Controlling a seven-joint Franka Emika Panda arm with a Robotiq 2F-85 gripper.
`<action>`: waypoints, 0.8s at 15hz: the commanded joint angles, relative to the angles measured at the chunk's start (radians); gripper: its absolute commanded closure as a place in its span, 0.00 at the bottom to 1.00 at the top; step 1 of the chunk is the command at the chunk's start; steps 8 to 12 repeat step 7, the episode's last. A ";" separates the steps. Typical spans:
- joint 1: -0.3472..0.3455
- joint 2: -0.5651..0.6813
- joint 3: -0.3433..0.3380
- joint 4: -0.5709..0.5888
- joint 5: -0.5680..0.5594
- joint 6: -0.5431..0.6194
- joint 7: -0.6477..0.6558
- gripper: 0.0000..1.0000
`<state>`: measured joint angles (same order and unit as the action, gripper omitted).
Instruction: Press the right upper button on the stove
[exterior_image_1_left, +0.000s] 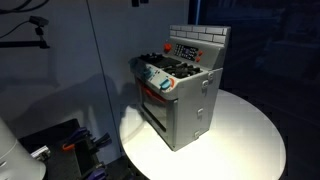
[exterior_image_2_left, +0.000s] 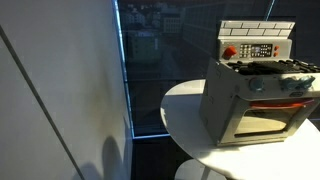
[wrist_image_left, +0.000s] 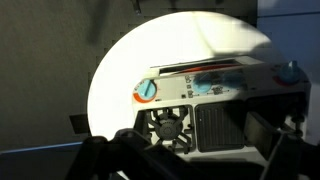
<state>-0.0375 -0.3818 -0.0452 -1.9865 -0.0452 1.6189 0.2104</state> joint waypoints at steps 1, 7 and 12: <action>-0.008 -0.070 0.002 -0.040 0.025 0.005 -0.038 0.00; -0.014 -0.052 0.011 -0.049 0.020 0.000 -0.024 0.00; -0.014 -0.052 0.011 -0.049 0.020 0.000 -0.024 0.00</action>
